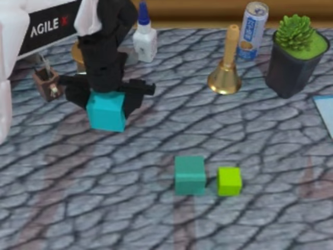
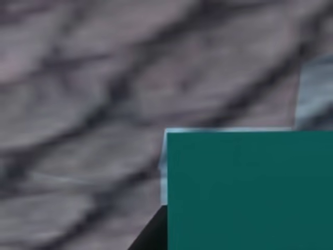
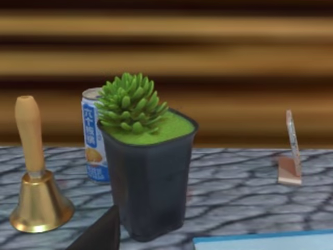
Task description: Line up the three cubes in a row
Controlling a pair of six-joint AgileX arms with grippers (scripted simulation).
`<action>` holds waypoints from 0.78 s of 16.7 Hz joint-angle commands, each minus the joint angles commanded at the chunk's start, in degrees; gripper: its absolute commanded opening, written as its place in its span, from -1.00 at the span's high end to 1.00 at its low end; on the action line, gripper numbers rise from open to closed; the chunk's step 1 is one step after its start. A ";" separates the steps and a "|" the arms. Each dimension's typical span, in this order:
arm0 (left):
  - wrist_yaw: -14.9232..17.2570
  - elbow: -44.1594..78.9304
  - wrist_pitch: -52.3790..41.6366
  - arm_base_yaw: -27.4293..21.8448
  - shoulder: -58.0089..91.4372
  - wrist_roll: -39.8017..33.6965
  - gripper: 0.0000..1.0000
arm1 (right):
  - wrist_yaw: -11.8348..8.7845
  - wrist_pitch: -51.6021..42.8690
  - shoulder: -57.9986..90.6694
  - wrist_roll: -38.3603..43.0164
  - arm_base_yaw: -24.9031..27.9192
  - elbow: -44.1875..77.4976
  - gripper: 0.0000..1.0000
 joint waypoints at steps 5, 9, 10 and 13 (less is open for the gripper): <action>-0.03 -1.04 0.46 -0.80 -0.72 -0.75 1.00 | 0.00 0.00 0.00 0.00 0.00 0.00 -1.00; -0.03 -10.02 2.63 -4.73 -7.72 -7.82 1.00 | 0.00 0.00 0.00 0.00 0.00 0.00 -1.00; -0.03 -13.46 3.28 -5.99 -9.91 -10.26 1.00 | 0.00 0.00 0.00 0.00 0.00 0.00 -1.00; -0.08 -21.91 5.12 -9.46 -16.12 -17.31 1.00 | 0.00 0.00 0.00 0.00 0.00 0.00 -1.00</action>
